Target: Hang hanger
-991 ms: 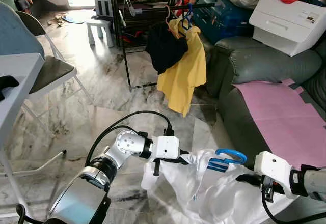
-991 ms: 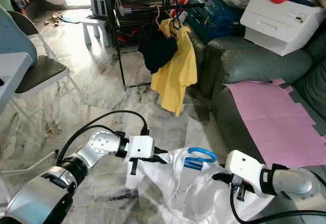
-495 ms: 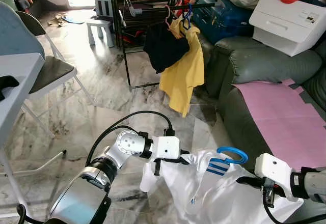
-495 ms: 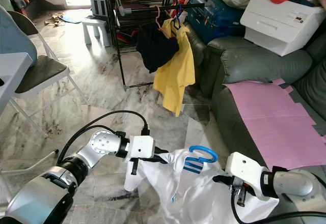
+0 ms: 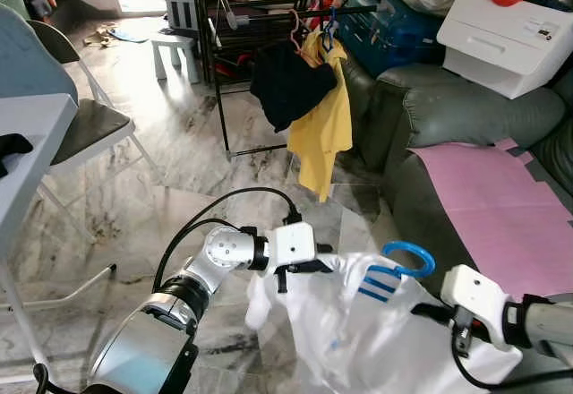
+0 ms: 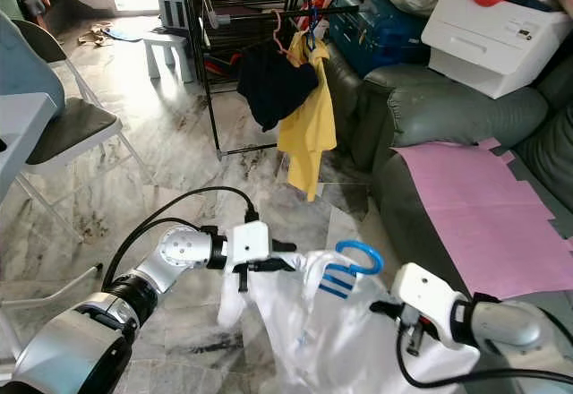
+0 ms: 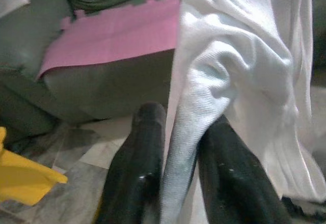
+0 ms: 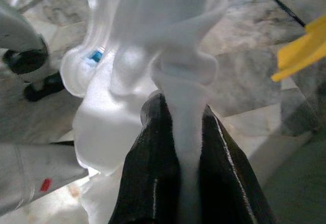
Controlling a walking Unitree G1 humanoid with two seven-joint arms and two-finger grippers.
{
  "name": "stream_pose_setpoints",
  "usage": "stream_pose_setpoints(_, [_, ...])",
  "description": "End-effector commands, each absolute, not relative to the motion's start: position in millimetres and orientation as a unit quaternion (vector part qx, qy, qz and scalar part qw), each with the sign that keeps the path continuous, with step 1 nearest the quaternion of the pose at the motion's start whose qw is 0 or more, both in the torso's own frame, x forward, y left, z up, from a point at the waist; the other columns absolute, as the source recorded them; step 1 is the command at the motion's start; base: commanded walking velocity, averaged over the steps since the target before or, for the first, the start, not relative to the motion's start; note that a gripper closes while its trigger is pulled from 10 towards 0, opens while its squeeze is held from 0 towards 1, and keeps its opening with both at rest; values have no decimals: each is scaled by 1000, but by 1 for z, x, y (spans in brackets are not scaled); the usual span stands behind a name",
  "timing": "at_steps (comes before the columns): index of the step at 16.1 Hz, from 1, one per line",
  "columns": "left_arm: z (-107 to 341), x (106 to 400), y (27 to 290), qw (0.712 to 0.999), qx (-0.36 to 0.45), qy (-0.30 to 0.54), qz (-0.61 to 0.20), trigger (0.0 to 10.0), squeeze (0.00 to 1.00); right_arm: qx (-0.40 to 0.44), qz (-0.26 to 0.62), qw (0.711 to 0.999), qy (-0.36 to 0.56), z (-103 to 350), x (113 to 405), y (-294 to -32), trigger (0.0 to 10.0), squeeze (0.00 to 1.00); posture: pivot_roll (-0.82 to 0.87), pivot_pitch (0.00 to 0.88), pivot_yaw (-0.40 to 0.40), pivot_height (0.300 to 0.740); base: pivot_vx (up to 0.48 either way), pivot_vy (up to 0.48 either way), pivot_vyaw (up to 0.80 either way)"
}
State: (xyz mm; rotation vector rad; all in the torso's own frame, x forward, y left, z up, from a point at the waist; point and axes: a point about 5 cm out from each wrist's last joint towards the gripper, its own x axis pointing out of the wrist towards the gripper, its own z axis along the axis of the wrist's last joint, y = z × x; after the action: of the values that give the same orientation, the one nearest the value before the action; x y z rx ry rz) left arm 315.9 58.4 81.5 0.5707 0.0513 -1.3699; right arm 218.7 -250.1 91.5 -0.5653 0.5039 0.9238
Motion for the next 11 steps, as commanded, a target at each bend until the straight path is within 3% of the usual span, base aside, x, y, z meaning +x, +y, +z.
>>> stream_pose_setpoints(1, [89,321,61,758,245,6,-605,10000,1000,-279,411,832,247,86,222,-255,0,0,-58,0,-26,740,0,0,0])
stream_pose_setpoints(8, [89,322,69,762,209,17,-613,10000,1000,-270,358,860,242,81,233,-258,0,0,-44,0,-23,740,0,0,0])
stream_pose_setpoints(10, [88,332,76,821,185,38,-539,10000,1000,-262,321,879,236,77,240,-257,0,0,-43,0,-19,740,0,0,0])
stream_pose_setpoints(11, [84,344,86,883,159,77,-435,10000,1000,-253,280,897,230,75,246,-258,0,0,-43,0,-17,740,0,0,0])
